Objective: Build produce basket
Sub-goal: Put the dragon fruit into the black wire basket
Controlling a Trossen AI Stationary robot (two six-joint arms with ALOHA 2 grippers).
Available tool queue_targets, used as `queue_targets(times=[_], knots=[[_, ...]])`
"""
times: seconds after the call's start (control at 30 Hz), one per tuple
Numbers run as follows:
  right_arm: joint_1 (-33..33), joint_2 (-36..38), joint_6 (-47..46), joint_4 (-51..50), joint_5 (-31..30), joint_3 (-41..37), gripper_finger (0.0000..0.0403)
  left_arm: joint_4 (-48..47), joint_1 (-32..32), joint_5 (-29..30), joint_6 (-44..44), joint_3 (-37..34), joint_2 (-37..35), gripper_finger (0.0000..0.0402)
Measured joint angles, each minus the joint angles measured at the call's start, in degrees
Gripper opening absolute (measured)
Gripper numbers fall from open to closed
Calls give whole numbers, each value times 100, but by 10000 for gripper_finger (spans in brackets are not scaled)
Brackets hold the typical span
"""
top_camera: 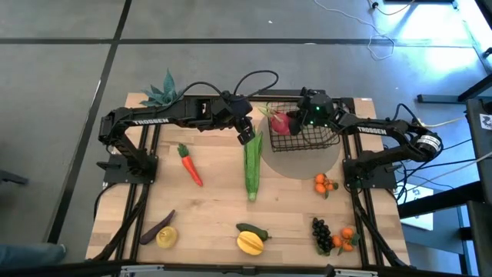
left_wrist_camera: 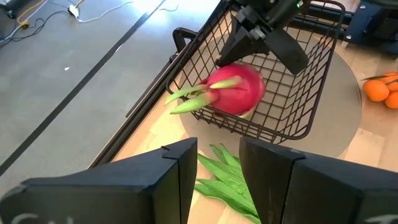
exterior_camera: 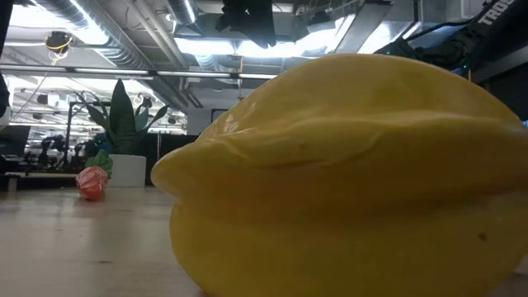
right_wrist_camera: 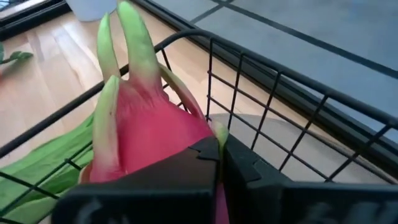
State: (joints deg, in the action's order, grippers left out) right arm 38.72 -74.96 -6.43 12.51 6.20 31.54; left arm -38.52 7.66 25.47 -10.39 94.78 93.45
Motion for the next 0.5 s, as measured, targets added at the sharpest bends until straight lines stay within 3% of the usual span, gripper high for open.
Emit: queue_targets(times=[0.37, 0.5], knots=[[-2, -179, 98, 4, 0, -1, 106, 0, 0, 0, 0, -1, 0, 109], [-2, -170, 452, 39, -7, 1, 122, 0, 0, 0, -1, -2, 0, 109]])
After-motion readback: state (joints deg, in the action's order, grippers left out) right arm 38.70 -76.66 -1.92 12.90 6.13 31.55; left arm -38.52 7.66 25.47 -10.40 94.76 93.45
